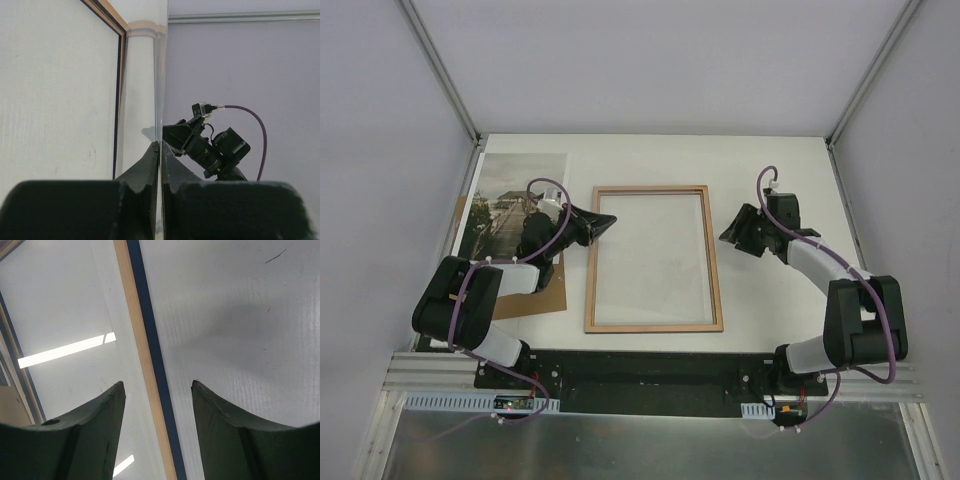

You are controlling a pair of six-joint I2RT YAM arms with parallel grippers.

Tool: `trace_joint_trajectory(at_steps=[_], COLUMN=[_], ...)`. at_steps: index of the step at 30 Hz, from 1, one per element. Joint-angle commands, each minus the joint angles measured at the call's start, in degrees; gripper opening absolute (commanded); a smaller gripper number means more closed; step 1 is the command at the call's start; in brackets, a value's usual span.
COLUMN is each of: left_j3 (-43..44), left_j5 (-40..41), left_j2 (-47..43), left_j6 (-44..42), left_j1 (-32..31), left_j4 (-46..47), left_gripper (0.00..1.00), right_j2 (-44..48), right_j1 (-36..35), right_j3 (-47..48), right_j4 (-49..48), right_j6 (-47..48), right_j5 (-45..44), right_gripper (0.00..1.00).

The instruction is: Put the photo into the frame

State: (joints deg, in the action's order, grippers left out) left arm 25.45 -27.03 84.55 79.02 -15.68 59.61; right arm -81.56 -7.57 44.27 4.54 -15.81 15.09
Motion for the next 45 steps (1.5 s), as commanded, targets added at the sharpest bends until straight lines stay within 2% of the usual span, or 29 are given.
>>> trace_joint_trajectory(at_steps=[1,15,45], left_j3=[0.30,-1.54,-1.55], left_j5=[-1.36,-2.86,-1.54], left_j2=[3.24,8.70,12.12], left_j6=[3.50,7.02,6.76], left_j1=[-0.22,-0.93,-2.77], left_j4=[11.13,18.16,20.45], left_gripper=[0.00,0.00,0.00], right_j2=[-1.67,-2.02,-5.89], right_j1=[-0.07,-0.16,-2.01], right_j3=[0.11,0.29,2.13], right_j4=[-2.52,-1.90,-0.67], right_j6=[-0.62,-0.01,1.14], right_j5=[1.08,0.55,0.55], right_gripper=[0.58,0.58,0.57])
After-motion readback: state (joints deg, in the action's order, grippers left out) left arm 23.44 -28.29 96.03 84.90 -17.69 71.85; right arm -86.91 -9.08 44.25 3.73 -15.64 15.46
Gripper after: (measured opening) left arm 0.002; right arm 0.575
